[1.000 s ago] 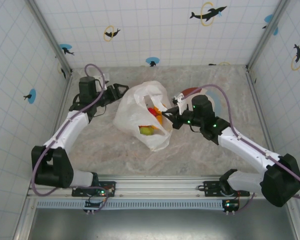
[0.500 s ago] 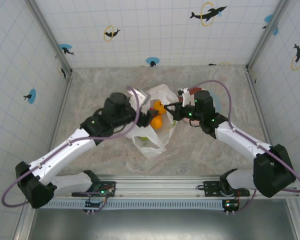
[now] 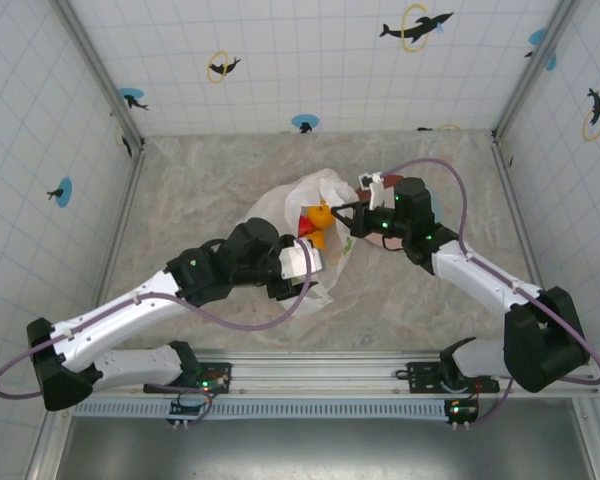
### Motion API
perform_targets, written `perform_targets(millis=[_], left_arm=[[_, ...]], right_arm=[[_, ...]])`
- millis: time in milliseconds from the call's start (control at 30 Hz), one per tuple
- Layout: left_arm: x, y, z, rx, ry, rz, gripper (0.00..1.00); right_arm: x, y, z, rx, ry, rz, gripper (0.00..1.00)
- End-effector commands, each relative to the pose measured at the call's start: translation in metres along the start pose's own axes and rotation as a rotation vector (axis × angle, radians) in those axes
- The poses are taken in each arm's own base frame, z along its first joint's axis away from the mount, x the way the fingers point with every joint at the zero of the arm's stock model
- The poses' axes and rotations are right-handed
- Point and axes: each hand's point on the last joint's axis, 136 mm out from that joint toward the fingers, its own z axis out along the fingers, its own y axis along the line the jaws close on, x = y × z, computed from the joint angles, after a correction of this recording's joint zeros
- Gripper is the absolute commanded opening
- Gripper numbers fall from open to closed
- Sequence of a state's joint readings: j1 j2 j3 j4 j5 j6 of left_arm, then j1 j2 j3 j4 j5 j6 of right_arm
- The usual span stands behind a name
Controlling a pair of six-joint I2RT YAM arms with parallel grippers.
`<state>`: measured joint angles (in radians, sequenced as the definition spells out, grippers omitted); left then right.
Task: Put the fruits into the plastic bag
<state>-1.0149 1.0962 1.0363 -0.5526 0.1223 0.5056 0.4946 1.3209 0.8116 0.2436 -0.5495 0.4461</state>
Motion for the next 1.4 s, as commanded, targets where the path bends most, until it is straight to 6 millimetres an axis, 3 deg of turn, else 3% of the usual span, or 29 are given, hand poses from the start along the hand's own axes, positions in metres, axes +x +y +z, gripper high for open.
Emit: perform_targets(millis=[0,500,767,900,1100,1167,1233,1367], left_arm=[[0.018,-0.016,-0.002,0.073,0.075,0.162,0.72],[0.020,-0.024,0.022,0.110,0.095,0.508,0.73],[0.035,-0.023,0.047,0.107,0.198,0.609,0.62],[0.040,-0.028,0.059,0.129,0.213,0.621,0.51],[0.027,-0.025,0.067,0.075,0.138,0.579,0.22],[0.014,-0.016,0.063,0.012,0.099,0.536,0.11],[0.015,-0.003,0.063,-0.079,0.088,0.482,0.00],[-0.017,0.050,0.039,-0.383,-0.066,0.272,0.00]], right_arm=[[-0.011,0.002,0.000,-0.026,-0.038,-0.005,0.00],[-0.006,-0.003,-0.002,-0.051,-0.035,0.025,0.00],[-0.003,-0.004,-0.001,-0.065,-0.028,0.032,0.00],[-0.004,-0.006,-0.002,-0.064,-0.035,0.029,0.00],[-0.008,-0.006,-0.005,-0.064,-0.045,0.026,0.00],[-0.014,-0.005,-0.008,-0.058,-0.066,0.018,0.00],[-0.023,-0.003,-0.011,-0.049,-0.091,0.009,0.00],[-0.051,0.001,-0.018,-0.020,-0.178,-0.006,0.00]])
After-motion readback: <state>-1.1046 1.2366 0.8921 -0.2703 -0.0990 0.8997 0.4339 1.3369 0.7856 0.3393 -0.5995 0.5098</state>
